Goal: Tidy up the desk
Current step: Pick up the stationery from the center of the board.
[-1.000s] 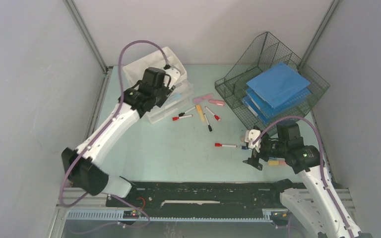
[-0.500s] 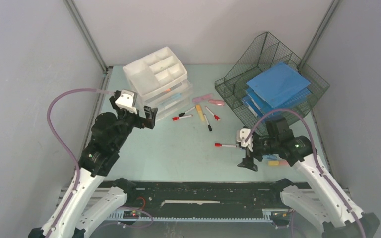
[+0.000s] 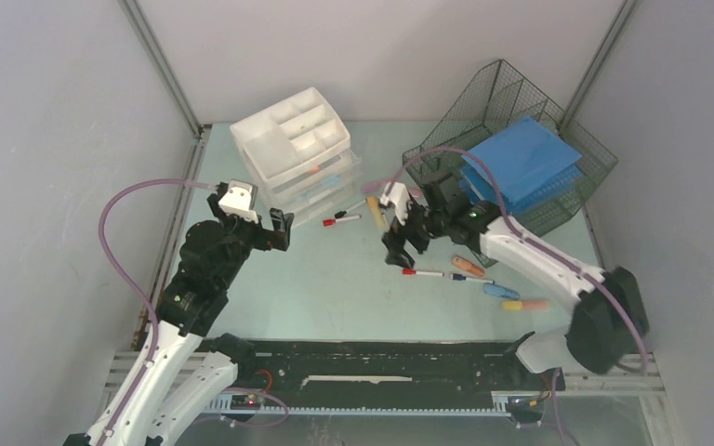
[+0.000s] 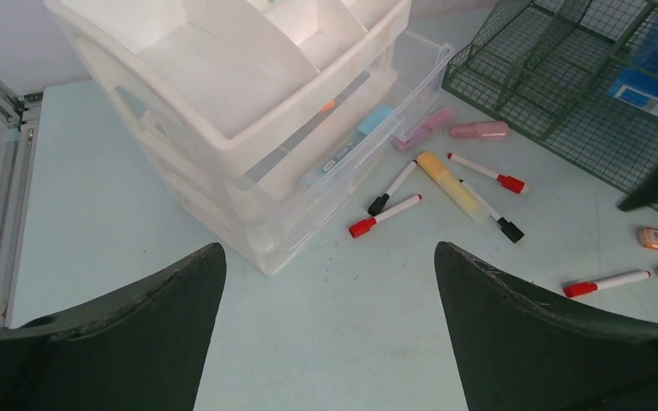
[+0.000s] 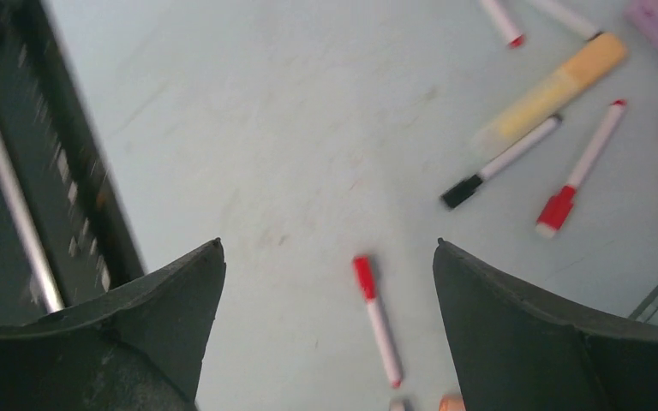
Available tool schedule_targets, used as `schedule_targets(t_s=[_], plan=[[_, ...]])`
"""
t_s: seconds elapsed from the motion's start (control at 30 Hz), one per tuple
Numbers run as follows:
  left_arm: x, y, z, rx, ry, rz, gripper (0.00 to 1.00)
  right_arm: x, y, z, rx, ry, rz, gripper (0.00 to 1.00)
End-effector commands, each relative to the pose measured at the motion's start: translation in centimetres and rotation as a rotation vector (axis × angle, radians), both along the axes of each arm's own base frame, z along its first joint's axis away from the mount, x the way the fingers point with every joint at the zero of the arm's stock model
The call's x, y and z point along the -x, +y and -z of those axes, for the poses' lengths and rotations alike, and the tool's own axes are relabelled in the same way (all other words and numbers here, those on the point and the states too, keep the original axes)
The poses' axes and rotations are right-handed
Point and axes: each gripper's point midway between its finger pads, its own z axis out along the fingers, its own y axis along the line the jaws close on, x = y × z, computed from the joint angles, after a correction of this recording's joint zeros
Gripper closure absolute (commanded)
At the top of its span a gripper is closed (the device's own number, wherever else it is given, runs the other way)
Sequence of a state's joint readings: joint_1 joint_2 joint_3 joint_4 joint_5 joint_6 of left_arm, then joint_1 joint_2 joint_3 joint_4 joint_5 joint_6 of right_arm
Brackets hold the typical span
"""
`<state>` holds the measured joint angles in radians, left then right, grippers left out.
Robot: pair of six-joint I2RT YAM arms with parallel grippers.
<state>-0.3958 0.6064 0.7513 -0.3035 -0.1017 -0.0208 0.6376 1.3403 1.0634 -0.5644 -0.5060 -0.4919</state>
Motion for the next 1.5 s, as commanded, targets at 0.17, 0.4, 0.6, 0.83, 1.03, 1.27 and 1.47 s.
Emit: schedule_targets(t_s=[0.17, 0.4, 0.6, 0.83, 1.03, 1.27, 1.47], plan=[[-0.3, 0.0, -1.6, 0.041, -0.051, -0.009, 0.00, -14.0, 6.8, 0.1, -0.180, 0.060, 0.571, 0.11], [-0.3, 0.4, -1.6, 0.034, -0.054, -0.027, 0.00, -18.1, 7.4, 4.2, -0.164, 0.172, 0.693, 0.44], [-0.3, 0.5, -1.7, 0.035, -0.055, -0.027, 0.00, -20.3, 6.2, 7.5, -0.114, 0.213, 0.761, 0.49], [-0.4, 0.4, -1.5, 0.034, -0.050, -0.024, 0.00, -21.4, 5.7, 10.0, -0.040, 0.227, 0.785, 0.48], [-0.5, 0.4, -1.4, 0.036, -0.044, -0.021, 0.00, -21.6, 5.1, 11.8, 0.024, 0.221, 0.794, 0.48], [-0.5, 0.4, -1.5, 0.037, -0.044, -0.022, 0.00, -21.0, 4.4, 13.6, 0.117, 0.192, 0.789, 0.49], [-0.3, 0.5, -1.8, 0.042, -0.054, -0.020, 0.00, -20.9, 3.2, 14.6, 0.182, 0.165, 0.811, 0.57]])
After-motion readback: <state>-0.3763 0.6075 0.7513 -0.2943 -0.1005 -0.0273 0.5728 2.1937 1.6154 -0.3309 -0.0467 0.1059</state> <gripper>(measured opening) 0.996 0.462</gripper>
